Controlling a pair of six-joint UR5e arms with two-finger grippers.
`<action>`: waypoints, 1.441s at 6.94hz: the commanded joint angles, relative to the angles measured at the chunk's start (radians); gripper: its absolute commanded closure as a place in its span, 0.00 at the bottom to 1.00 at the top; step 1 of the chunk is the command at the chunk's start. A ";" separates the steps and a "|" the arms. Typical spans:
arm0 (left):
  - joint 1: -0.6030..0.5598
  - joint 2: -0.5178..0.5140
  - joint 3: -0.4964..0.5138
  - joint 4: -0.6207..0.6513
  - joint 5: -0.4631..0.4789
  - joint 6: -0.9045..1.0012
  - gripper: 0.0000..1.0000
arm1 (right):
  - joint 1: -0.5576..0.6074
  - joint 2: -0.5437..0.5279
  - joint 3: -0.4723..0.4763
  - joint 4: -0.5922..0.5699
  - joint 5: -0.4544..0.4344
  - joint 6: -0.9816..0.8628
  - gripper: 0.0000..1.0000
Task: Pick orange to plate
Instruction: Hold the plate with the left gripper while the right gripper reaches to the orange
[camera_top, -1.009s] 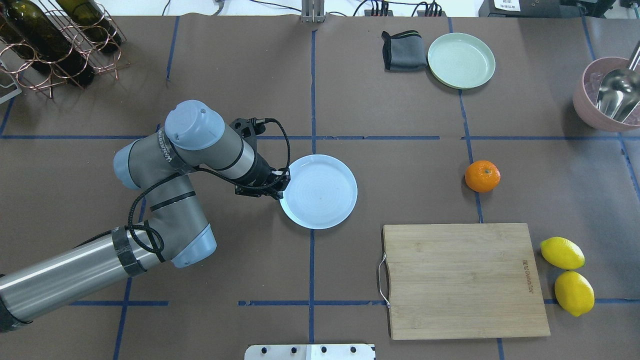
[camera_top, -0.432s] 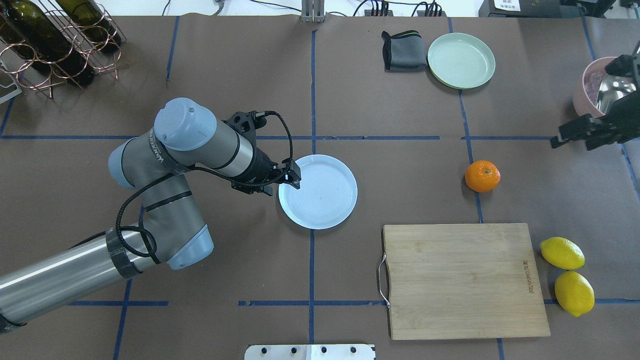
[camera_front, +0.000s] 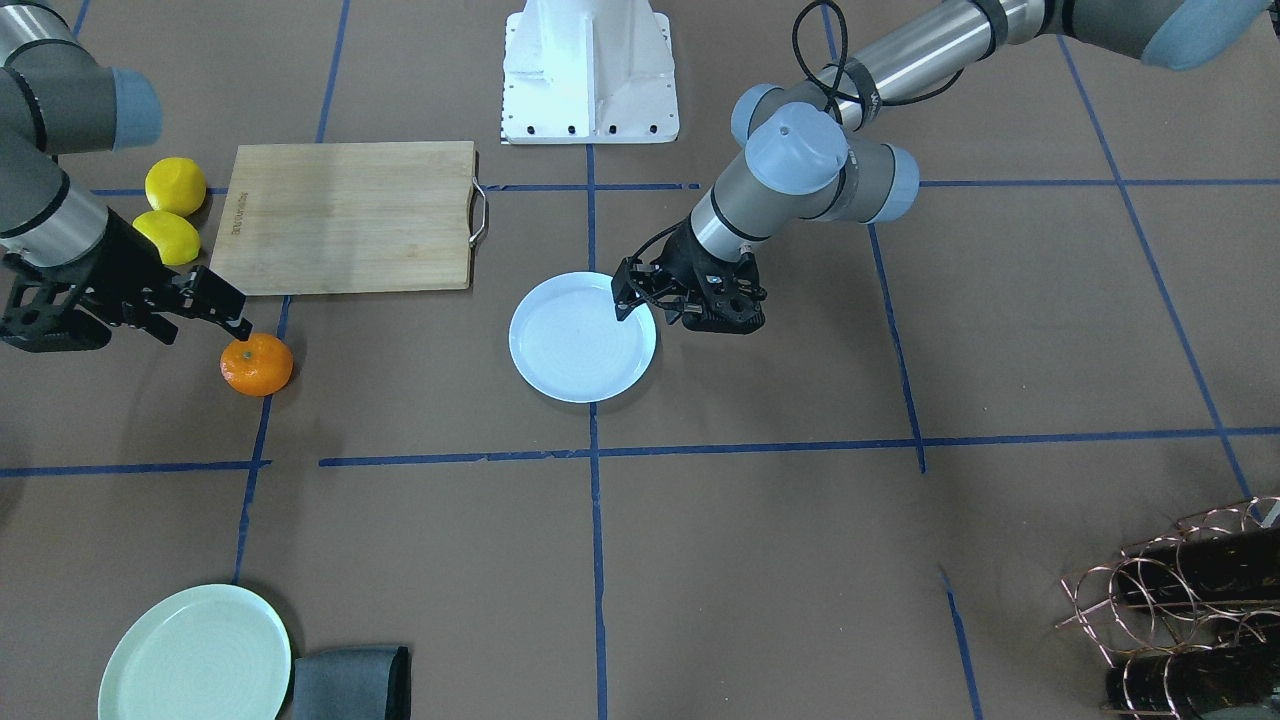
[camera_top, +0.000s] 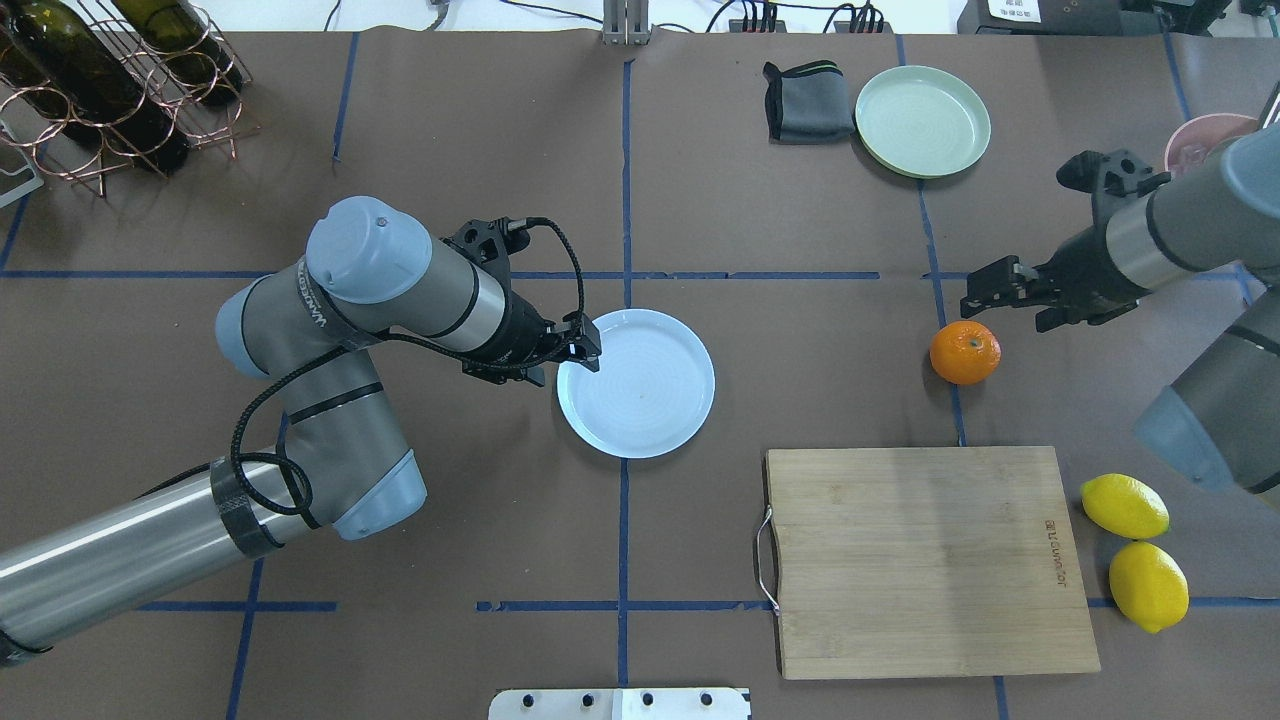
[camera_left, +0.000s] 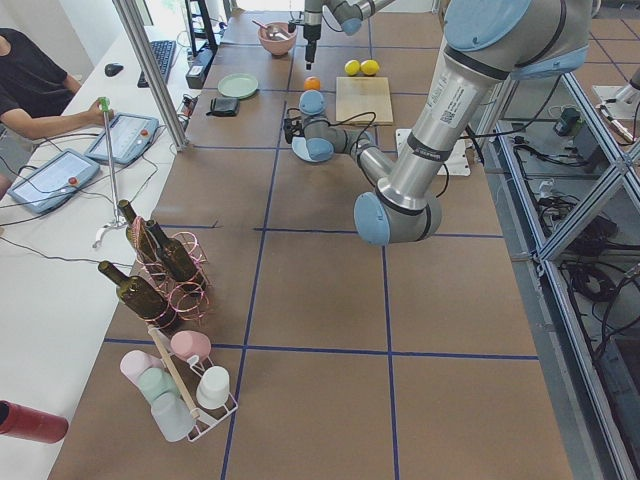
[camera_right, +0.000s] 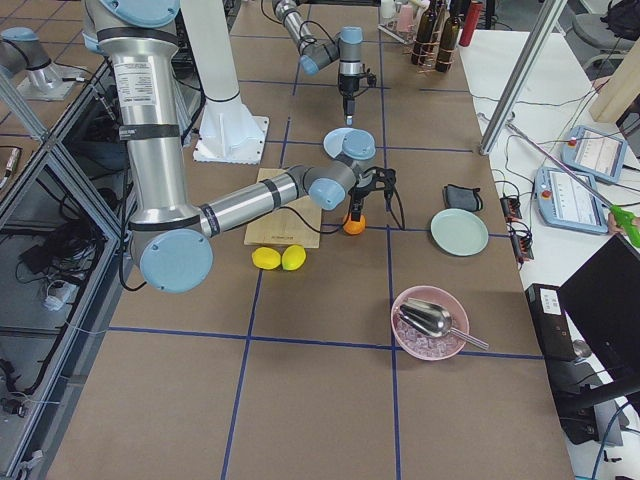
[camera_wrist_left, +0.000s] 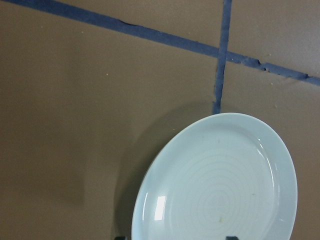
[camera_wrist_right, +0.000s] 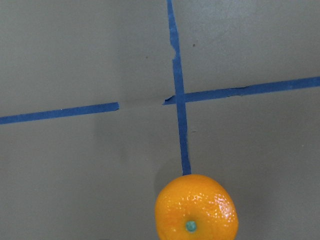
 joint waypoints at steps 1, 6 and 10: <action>0.003 0.002 0.002 -0.001 0.002 -0.010 0.27 | -0.067 -0.005 -0.005 -0.004 -0.099 0.022 0.00; 0.007 0.018 0.002 -0.017 0.040 -0.010 0.27 | -0.151 0.012 -0.025 -0.065 -0.213 0.019 0.00; 0.007 0.019 -0.001 -0.024 0.042 -0.010 0.27 | -0.164 0.033 -0.057 -0.065 -0.259 0.008 0.00</action>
